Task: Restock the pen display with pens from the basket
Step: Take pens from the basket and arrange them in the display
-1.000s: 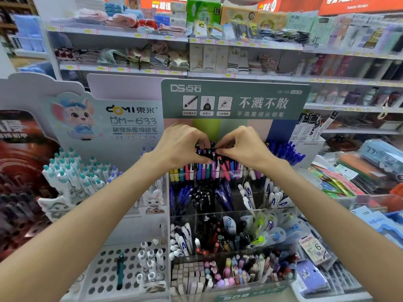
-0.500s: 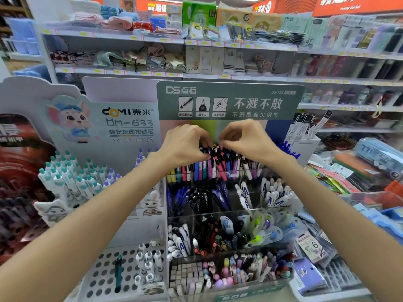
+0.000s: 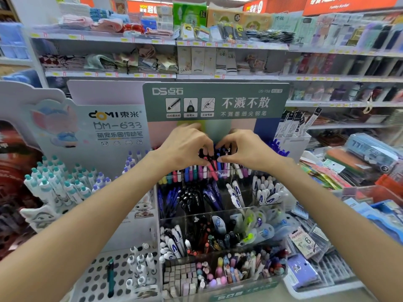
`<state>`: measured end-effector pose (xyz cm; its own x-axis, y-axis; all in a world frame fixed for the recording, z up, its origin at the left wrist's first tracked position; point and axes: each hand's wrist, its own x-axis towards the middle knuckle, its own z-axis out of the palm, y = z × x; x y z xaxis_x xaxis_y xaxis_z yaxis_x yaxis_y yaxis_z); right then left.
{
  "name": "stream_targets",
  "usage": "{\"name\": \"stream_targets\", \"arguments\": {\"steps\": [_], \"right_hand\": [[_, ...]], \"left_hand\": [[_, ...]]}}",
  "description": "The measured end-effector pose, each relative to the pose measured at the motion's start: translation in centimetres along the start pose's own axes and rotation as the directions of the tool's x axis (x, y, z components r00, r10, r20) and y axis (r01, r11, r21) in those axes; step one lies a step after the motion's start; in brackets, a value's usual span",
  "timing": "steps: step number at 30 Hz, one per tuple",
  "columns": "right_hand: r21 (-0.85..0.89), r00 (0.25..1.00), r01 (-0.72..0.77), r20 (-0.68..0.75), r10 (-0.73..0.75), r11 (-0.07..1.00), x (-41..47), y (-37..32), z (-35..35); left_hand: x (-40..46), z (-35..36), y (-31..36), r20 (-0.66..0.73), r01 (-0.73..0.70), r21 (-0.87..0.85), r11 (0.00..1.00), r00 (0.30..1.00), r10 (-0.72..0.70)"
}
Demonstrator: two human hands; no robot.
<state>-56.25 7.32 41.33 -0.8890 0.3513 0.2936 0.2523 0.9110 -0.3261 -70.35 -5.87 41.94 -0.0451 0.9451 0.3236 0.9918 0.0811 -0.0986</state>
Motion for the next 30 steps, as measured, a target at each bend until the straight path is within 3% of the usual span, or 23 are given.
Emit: {"name": "stream_targets", "arguments": {"steps": [6, 13, 18, 24, 27, 30], "right_hand": [[-0.006, 0.999, 0.038, 0.016, -0.038, 0.999, 0.7, 0.0, -0.1], [0.053, 1.0, 0.022, 0.006, -0.022, 0.998, 0.8, 1.1, -0.1], [0.092, 0.996, -0.032, -0.075, 0.039, 0.995, 0.5, 0.9, 0.4], [0.092, 0.984, -0.071, -0.159, 0.085, 0.993, 0.6, 0.9, 1.1], [0.114, 0.988, -0.048, -0.144, 0.064, 0.992, 0.5, 1.1, 0.9], [0.17, 0.994, -0.034, -0.094, 0.05, 0.985, 0.0, 1.5, 0.2]], "left_hand": [[0.1, 0.2, -0.1, 0.054, -0.006, 0.078, 0.997, 0.999, 0.001], [0.6, -0.6, -0.2, 0.005, 0.057, -0.056, 0.997, 0.998, -0.057], [1.5, -1.0, 0.0, 0.024, 0.082, -0.038, 0.996, 0.996, -0.081], [1.1, 0.2, 1.0, -0.099, 0.185, -0.137, 0.973, 0.975, -0.199], [0.3, 0.7, 0.6, -0.177, 0.16, -0.209, 0.965, 0.964, -0.198], [-0.1, 0.6, 0.4, -0.168, 0.12, -0.202, 0.972, 0.973, -0.155]]}}
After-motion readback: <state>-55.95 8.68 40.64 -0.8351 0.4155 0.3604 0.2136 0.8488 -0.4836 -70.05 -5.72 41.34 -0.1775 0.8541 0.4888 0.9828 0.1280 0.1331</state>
